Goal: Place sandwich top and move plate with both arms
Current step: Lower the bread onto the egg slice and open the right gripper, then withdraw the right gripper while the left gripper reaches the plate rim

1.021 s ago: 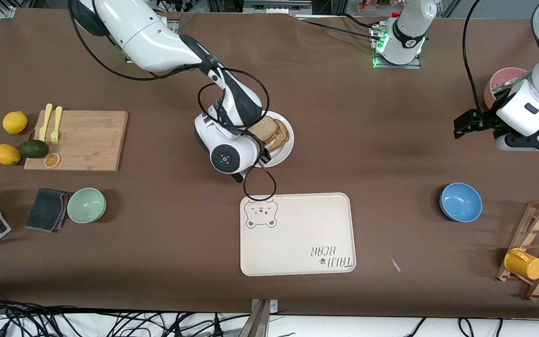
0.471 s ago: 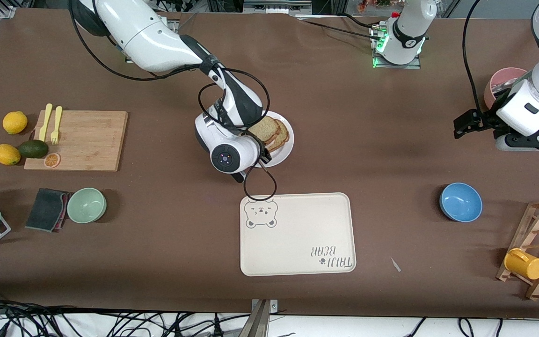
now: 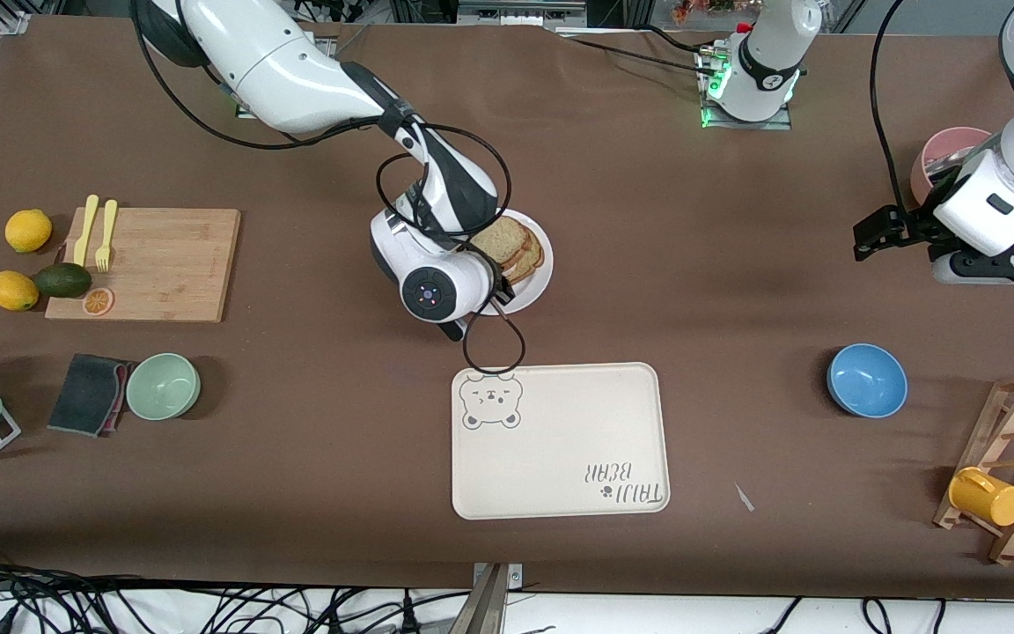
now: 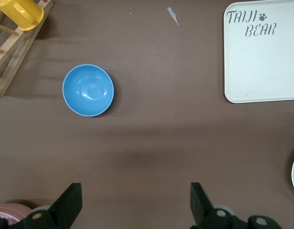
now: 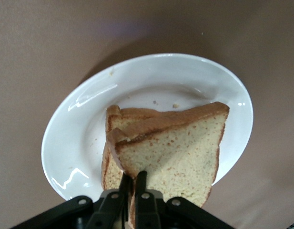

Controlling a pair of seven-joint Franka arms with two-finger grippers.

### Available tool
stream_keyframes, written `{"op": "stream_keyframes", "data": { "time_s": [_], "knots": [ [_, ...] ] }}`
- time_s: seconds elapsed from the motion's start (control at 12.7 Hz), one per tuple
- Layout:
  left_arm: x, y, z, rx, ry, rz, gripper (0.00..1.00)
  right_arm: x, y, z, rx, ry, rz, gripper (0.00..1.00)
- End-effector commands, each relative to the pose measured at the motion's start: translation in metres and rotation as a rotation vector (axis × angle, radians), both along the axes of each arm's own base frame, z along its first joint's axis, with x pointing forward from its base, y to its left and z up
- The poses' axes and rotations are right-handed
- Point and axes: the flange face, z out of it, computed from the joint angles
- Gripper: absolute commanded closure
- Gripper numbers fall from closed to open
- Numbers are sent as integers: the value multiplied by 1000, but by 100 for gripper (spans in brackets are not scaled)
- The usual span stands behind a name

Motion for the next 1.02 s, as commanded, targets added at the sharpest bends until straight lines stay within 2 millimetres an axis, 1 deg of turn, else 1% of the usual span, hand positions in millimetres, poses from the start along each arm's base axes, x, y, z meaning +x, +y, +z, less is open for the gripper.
{"op": "stream_keyframes", "data": {
  "time_s": [0.0, 0.08, 0.16, 0.24, 0.31, 0.39, 0.55, 0.63, 0.71, 0.79, 0.86, 0.94],
  "knots": [
    [-2, 0, 3, -28, 0, -2, 0, 2, 1, 15, 2, -17, -10, 52],
    [-2, 0, 3, -28, 0, -2, 0, 6, -3, 25, 7, -29, -6, 43],
    [-2, 0, 3, -28, 0, -2, 0, 17, -12, 41, 19, -52, -11, 33],
    [-2, 0, 3, -28, 0, -2, 0, 30, -27, 55, 29, -65, -32, 17],
    [-2, 0, 3, -28, 0, -2, 0, 36, -36, 69, 31, -63, -33, 3],
    [-2, 0, 3, -28, 0, -2, 0, 38, -43, 83, 38, -67, -7, 1],
    [-2, 0, 3, -28, 0, -2, 0, 45, -60, 125, 57, -102, 5, 0],
    [-2, 0, 3, -28, 1, -5, 0, 46, -64, 149, 63, -143, 25, 0],
    [-2, -2, 2, -28, 3, -9, 0, 49, -78, 173, 61, -199, 112, 0],
    [-1, -9, -1, -42, 8, -18, 0, 45, -86, 190, 62, -223, 234, 0],
    [2, -14, -11, -82, 31, -11, 0, 52, -111, 207, 59, -240, 289, 0],
    [5, -21, -24, -138, 71, -5, 0, 60, -132, 219, 51, -259, 311, 0]
  ]
}}
